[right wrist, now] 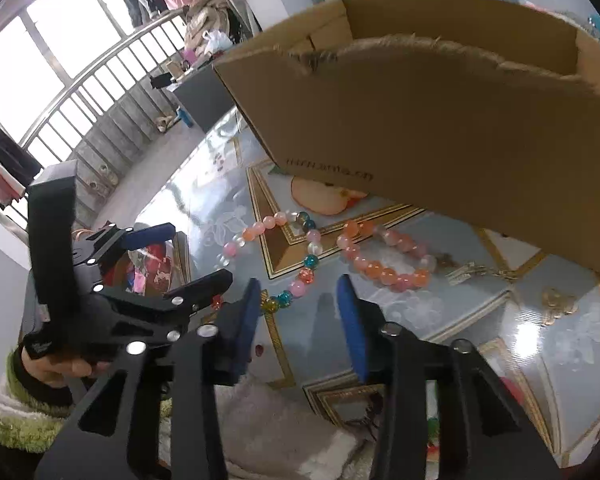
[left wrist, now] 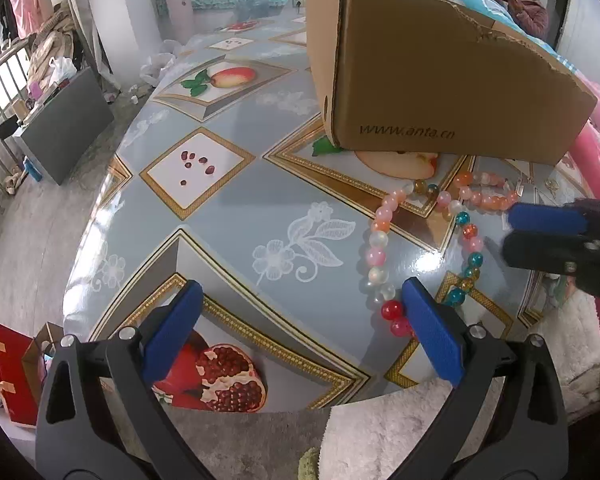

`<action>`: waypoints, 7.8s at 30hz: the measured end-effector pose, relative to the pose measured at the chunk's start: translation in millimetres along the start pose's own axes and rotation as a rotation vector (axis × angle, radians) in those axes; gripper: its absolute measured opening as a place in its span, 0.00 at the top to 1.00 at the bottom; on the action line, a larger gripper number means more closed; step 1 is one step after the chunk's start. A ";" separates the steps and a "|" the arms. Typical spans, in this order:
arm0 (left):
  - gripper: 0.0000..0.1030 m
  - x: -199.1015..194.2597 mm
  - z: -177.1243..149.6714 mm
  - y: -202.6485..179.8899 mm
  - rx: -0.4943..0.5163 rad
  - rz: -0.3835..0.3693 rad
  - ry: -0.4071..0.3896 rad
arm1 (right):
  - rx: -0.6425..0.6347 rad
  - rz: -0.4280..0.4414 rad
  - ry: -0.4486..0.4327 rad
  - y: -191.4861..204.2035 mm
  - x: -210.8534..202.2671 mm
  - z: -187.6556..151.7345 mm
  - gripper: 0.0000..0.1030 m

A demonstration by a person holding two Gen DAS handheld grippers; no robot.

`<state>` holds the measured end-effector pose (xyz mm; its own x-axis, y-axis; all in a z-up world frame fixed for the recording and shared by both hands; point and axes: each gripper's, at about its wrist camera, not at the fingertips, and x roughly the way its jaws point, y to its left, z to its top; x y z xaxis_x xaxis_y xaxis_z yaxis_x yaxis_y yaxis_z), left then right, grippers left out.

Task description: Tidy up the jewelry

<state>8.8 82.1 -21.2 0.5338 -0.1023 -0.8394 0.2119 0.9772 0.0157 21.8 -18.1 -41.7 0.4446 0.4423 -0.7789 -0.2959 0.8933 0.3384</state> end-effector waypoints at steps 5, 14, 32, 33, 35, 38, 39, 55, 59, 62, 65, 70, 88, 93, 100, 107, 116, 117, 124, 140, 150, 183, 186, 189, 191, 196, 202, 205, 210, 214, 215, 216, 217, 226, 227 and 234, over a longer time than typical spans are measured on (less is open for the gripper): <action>0.07 1.3 0.5 -0.6 -0.006 0.003 0.002 | -0.010 -0.025 0.028 5.5 13.6 1.7 0.71; 0.07 2.7 2.3 -1.3 -0.022 0.014 0.030 | -0.080 -0.097 0.024 19.6 20.6 4.4 0.87; 0.56 -1.1 11.8 -26.7 0.031 -0.074 -0.027 | -0.052 -0.086 0.022 5.5 5.1 -8.2 0.89; 0.61 -0.5 12.5 -28.2 0.039 -0.073 -0.027 | -0.050 -0.083 0.021 4.7 4.6 -8.4 0.89; 0.73 0.3 14.5 -31.4 0.050 -0.070 -0.021 | -0.047 -0.076 0.020 1.1 4.4 -7.9 0.89; 0.91 0.5 16.2 -36.6 0.069 -0.057 -0.018 | -0.047 -0.072 0.015 -5.3 -0.1 -10.8 0.89; 0.91 0.2 16.4 -37.8 0.070 -0.061 -0.017 | -0.046 -0.070 0.015 -5.6 -0.3 -11.2 0.89; 0.80 -0.7 19.2 -53.6 0.091 -0.016 0.038 | -0.030 -0.040 0.011 -18.1 -8.6 -13.4 0.89; 0.82 -0.4 21.9 -53.2 0.082 -0.014 0.046 | -0.028 -0.035 0.012 -19.6 -9.6 -12.5 0.89; 0.88 0.2 23.4 -57.0 0.096 -0.012 0.048 | -0.028 -0.036 0.012 -19.7 -9.5 -12.5 0.89; 0.90 -0.6 23.2 -62.3 0.113 0.003 0.045 | -0.028 -0.035 0.012 -19.9 -9.4 -12.5 0.89; 0.90 -1.8 22.7 -64.7 0.112 0.004 0.045 | -0.030 -0.036 0.013 -20.1 -9.5 -12.3 0.89; 0.90 -3.0 22.3 -66.3 0.114 0.005 0.044 | -0.037 -0.052 0.014 -15.3 -8.4 -11.6 0.89; 0.90 -4.1 21.5 -68.1 0.122 0.010 0.042 | -0.040 -0.055 0.014 -14.0 -7.6 -11.7 0.89; 0.90 -4.4 21.0 -68.4 0.122 0.011 0.042 | -0.039 -0.055 0.015 -13.4 -7.2 -11.7 0.89; 0.90 -4.5 21.1 -68.3 0.123 0.011 0.041 | -0.039 -0.054 0.015 -13.4 -7.4 -11.5 0.89; 0.90 -4.6 21.1 -68.4 0.124 0.012 0.041 | -0.040 -0.055 0.015 -13.4 -7.5 -11.3 0.89; 0.90 -4.6 21.1 -68.4 0.124 0.012 0.041 | -0.040 -0.055 0.015 -13.6 -7.6 -11.3 0.89; 0.90 -5.6 21.0 -69.1 0.125 0.014 0.040 | -0.040 -0.054 0.015 -13.6 -7.6 -11.3 0.89; 0.92 -7.5 20.5 -68.9 0.134 0.008 0.030 | -0.027 -0.046 -0.003 -17.5 -5.5 -10.2 0.90; 0.92 -50.3 24.3 -66.1 0.128 -0.034 -0.063 | -0.024 0.010 -0.064 -17.3 -27.4 -8.4 0.90; 0.92 18.6 230.9 -71.8 0.209 -0.136 0.035 | 0.022 0.096 0.173 -113.3 11.6 216.0 0.90; 0.92 35.1 231.7 -74.1 0.228 -0.103 0.079 | 0.032 0.081 0.251 -118.8 40.5 223.7 0.90; 0.91 38.4 230.8 -75.6 0.250 -0.069 0.088 | 0.057 0.093 0.298 -124.2 57.9 228.7 0.90; 0.91 34.9 230.2 -73.3 0.247 -0.068 0.073 | 0.060 0.095 0.291 -126.0 61.5 230.0 0.90; 0.92 20.9 230.0 -62.3 0.203 -0.061 0.017 | 0.080 0.105 0.225 -129.6 43.0 232.6 0.90; 0.92 -24.1 214.4 -47.1 0.155 -0.108 -0.124 | 0.049 0.145 0.046 -122.1 -30.2 231.0 0.90; 0.91 -50.2 194.5 -37.7 0.132 -0.150 -0.188 | -0.013 0.179 -0.056 -113.4 -81.2 212.9 0.90; 0.84 -76.4 141.3 -25.5 0.096 -0.252 -0.267 | -0.085 0.244 -0.176 -108.3 -147.2 141.0 0.89; 0.81 -68.7 100.4 -26.5 0.046 -0.308 -0.264 | -0.007 0.228 -0.136 -126.1 -138.5 76.5 0.89; 0.81 -64.3 92.4 -27.6 0.037 -0.319 -0.255 | 0.025 0.203 -0.118 -131.7 -131.0 65.1 0.89; 0.81 -58.7 84.4 -30.5 0.029 -0.333 -0.240 | 0.058 0.179 -0.102 -138.9 -124.2 56.8 0.89; 0.81 -52.1 76.5 -34.7 0.023 -0.347 -0.220 | 0.102 0.150 -0.086 -147.6 -117.4 48.5 0.89; 0.75 -18.9 39.9 -98.2 0.229 -0.359 -0.161 | 0.248 0.127 -0.120 -180.5 -92.0 37.8 0.90; 0.73 -16.6 38.0 -107.6 0.268 -0.343 -0.165 | 0.255 0.132 -0.125 -181.8 -90.3 37.2 0.90; 0.71 3.1 42.7 -129.3 0.343 -0.357 -0.125 | 0.269 0.090 -0.179 -182.0 -96.2 34.4 0.86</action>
<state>18.0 -52.5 -2.6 0.4682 -0.4609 -0.7539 0.6447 0.7616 -0.0652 62.0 -220.4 -10.2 0.5750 0.5062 -0.6427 -0.1178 0.8286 0.5473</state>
